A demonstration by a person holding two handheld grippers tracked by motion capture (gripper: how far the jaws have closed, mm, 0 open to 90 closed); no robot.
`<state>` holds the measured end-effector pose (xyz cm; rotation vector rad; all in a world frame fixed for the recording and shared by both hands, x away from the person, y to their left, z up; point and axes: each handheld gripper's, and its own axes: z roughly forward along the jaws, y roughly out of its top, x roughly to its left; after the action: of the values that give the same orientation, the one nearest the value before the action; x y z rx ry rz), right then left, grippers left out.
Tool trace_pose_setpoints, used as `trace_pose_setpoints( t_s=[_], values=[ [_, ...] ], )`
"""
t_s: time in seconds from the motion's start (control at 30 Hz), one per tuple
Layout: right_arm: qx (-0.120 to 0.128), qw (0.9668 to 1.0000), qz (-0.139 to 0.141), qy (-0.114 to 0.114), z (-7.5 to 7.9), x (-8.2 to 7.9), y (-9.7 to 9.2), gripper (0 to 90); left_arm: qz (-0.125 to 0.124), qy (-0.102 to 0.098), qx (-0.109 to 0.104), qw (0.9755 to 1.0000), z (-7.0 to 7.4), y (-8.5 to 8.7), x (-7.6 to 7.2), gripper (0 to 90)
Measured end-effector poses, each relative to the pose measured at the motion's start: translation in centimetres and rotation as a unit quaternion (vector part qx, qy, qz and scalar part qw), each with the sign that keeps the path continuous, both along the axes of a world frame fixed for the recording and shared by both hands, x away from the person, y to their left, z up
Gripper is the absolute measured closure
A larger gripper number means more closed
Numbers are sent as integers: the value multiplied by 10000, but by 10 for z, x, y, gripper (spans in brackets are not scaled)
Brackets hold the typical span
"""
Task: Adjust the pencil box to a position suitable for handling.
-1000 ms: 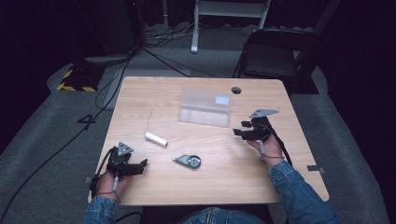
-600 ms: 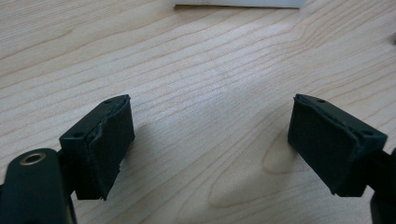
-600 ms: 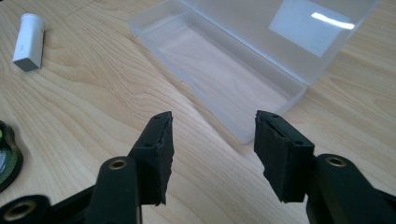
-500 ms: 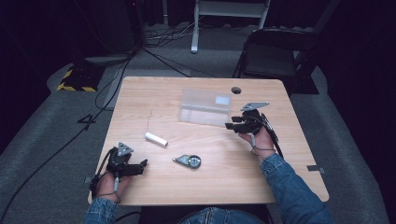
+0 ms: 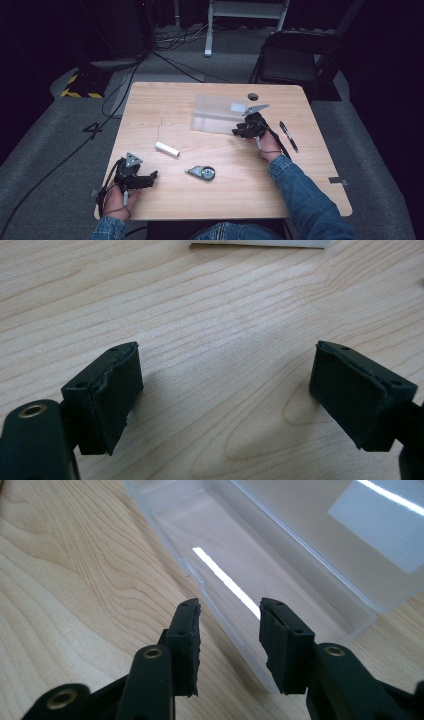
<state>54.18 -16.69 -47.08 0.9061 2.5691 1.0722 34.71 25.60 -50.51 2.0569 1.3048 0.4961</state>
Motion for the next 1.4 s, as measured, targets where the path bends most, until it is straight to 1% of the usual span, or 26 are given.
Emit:
trace_pose_setpoints(
  t_s=[0.27, 0.5, 0.63, 0.87, 1.03, 1.2, 1.33, 1.4],
  values=[
    [-261, 9996, 75, 69, -4, 4, 7, 703, -2, -3, 6, 10000, 0, 0, 0, 142],
    [-470, 9987, 169, 92, -6, 3, 11, 754, -3, -1, 7, 10000, 0, 0, 0, 142],
    [-522, 9984, 207, 103, -9, 3, 13, 764, -3, -3, 5, 10000, 0, 0, 0, 142],
    [-645, 9970, 382, 171, -10, -1, 17, 865, 0, 0, 0, 10000, 0, 0, 0, 142],
    [-646, 9969, 417, 151, -11, -4, 17, 880, -4, -2, 7, 10000, 0, 0, 0, 142],
    [-627, 9968, 454, 173, -11, -7, 14, 879, -9, -3, 10, 10000, 0, 0, 0, 142],
    [-585, 9970, 455, 239, -11, -12, 11, 876, -25, 1, 2, 10000, 0, 0, 0, 142],
    [-574, 9966, 521, 266, -11, -15, 9, 875, -21, 7, -1, 10000, 0, 0, 0, 141]
  ],
)
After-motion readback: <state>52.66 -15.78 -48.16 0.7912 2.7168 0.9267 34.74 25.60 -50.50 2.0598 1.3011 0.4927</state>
